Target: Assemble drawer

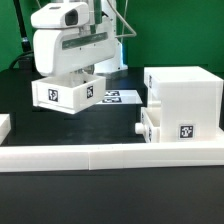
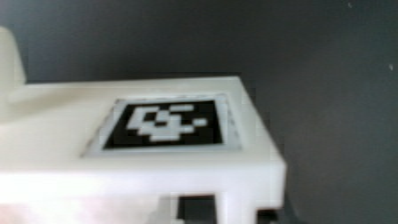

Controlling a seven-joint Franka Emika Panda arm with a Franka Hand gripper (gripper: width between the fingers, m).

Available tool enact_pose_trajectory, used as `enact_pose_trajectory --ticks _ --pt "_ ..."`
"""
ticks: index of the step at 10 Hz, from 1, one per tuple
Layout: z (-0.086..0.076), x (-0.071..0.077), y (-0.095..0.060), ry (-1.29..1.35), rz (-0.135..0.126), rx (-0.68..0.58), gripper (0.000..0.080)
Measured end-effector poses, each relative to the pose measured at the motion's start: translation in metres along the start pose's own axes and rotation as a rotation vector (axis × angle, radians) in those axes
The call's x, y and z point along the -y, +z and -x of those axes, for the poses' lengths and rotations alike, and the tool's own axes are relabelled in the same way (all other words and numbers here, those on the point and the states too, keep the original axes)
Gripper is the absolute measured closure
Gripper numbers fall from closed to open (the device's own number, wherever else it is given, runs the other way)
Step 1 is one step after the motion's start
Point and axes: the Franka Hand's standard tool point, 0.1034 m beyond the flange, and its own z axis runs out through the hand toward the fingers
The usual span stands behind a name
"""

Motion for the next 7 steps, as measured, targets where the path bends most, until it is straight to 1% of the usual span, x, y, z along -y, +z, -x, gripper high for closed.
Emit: enact_pose_trajectory --ticks 1,2,4,5,7 --pt "0.000 0.000 0.000 -0.031 0.000 0.000 0.0758" --pt "0.001 0.000 0.000 -0.119 0.001 0.005 0.0758" --pt "-0.001 -0.002 0.003 -0.235 -0.009 0.009 0.0758" --pt "-0.008 -0.006 0.003 -0.315 -0.020 0.017 0.0758" --pt "-0.030 -0.020 0.002 -0.388 -0.033 0.012 0.0758"
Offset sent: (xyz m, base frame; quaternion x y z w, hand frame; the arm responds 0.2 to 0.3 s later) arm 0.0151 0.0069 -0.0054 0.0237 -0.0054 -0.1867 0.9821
